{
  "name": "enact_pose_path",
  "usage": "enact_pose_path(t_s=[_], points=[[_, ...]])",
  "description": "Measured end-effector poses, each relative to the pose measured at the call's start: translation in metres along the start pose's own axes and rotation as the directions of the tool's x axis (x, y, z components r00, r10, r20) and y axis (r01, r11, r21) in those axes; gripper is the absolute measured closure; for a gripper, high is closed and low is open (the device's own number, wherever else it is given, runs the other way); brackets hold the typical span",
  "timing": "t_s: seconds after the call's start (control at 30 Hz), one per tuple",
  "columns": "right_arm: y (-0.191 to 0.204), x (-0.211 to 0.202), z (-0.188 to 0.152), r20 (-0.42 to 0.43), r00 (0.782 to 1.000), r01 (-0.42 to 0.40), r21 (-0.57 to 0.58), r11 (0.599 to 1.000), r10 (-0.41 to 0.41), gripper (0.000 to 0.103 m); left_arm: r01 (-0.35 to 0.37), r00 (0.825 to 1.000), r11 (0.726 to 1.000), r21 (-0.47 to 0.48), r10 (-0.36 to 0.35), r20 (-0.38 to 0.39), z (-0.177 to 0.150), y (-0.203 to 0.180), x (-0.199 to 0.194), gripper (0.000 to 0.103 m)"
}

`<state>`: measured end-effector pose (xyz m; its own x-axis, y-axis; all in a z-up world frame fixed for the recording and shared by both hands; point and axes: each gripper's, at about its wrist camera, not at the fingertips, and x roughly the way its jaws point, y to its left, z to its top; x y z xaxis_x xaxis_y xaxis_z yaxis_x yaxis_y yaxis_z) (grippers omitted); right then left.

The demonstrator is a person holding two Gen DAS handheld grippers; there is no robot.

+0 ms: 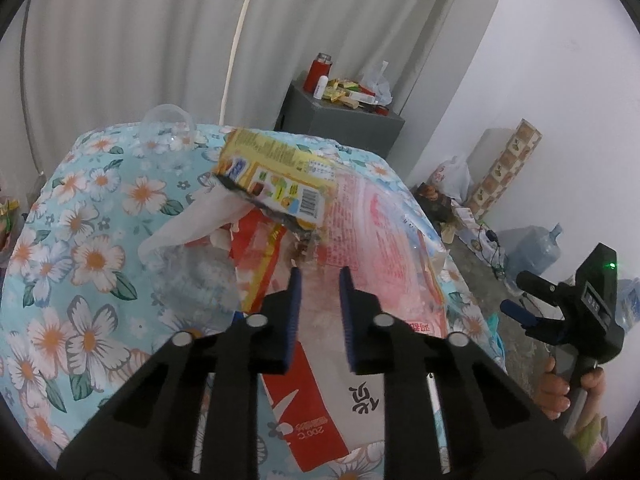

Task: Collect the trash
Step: 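Grasp the blue-and-white medicine box with the right gripper while the left gripper grasps a wrapper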

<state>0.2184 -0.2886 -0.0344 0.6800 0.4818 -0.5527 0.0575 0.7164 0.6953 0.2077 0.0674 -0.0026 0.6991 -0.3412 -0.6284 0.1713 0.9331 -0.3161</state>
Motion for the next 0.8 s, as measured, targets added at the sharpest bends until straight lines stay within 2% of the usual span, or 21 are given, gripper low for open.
enact_pose_path(t_s=[0.1, 0.27, 0.37, 0.57, 0.8], points=[[-0.007, 0.008, 0.01, -0.013, 0.999, -0.035, 0.041, 0.999, 0.035, 0.007, 0.013, 1.0, 1.0, 0.006, -0.013, 0.017, 0.0, 0.0, -0.005, 0.099], [-0.025, 0.028, 0.027, -0.034, 0.994, -0.096, 0.166, 0.981, 0.103, 0.012, 0.044, 0.998, 0.999, 0.012, -0.044, 0.051, 0.0, 0.0, -0.014, 0.101], [-0.035, 0.046, 0.035, -0.066, 0.987, -0.126, 0.233, 0.964, 0.145, 0.014, 0.093, 0.994, 0.996, -0.012, -0.092, 0.066, 0.0, 0.002, -0.018, 0.102], [-0.044, 0.087, 0.043, -0.148, 0.97, -0.138, 0.314, 0.939, 0.193, 0.017, 0.173, 0.981, 0.984, -0.034, -0.169, 0.099, -0.001, 0.005, -0.026, 0.103], [-0.038, 0.113, 0.055, -0.166, 0.967, -0.127, 0.339, 0.932, 0.193, 0.026, 0.214, 0.97, 0.976, -0.028, -0.209, 0.123, -0.002, 0.003, -0.032, 0.103]])
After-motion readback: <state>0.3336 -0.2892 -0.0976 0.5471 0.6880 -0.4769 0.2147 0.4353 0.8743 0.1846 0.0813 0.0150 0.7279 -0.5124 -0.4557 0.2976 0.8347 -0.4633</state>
